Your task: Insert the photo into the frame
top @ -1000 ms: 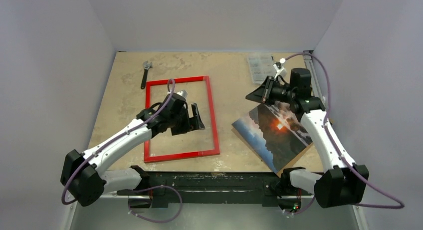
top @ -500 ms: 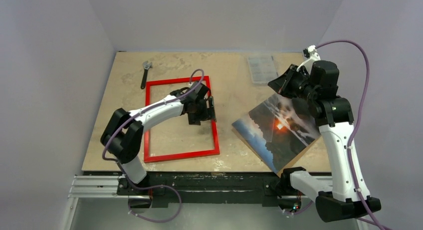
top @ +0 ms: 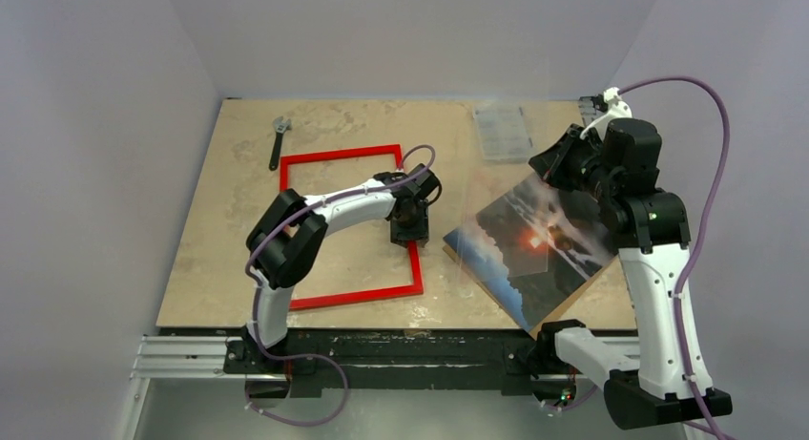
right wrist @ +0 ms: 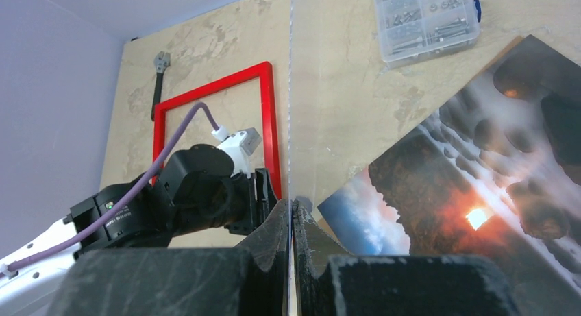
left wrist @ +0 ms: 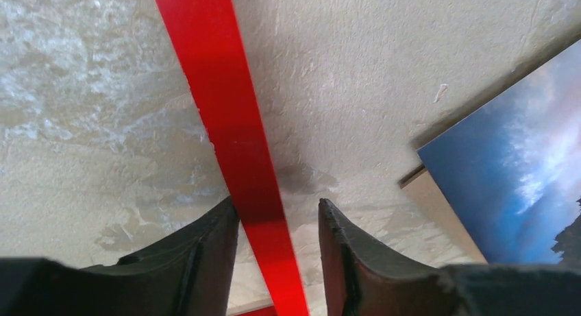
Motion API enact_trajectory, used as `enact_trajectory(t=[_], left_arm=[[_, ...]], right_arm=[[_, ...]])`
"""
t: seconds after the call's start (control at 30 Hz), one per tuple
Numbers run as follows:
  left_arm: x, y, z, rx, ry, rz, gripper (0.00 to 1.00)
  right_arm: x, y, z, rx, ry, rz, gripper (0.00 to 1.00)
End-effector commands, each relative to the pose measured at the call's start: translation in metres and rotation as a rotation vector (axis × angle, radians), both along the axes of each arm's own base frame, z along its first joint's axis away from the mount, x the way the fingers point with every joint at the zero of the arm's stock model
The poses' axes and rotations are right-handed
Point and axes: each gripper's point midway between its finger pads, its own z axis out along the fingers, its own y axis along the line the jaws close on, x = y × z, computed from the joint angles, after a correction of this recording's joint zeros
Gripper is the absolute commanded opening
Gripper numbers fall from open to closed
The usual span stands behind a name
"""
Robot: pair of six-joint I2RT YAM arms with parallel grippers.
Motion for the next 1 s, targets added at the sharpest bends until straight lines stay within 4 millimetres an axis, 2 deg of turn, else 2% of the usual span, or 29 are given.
enact_trajectory(t=[0.0,0.3,0.7,0.97], left_arm=[[0.001,-0.015,0.003,-0.011,-0.016,-0.020,0.39],[-0.018,-0.050,0.007,-0.099,0.005,-0.076,0.15],[-0.031,-0.100,0.016,-0.250,0.042,-0.056,0.02],[-0.031,-0.122,0.018,-0.323,0.052,0.010,0.00]], right_arm=[[-0.001,-0.004,0.026,-0.008,-0.083,-0.017,0.00],[0.000,-0.007,0.023,-0.012,-0.078,-0.031,0.00],[0.003,-0.007,0.017,-0.014,-0.065,-0.036,0.00],[0.004,-0.005,0.013,-0.011,-0.060,-0.027,0.00]])
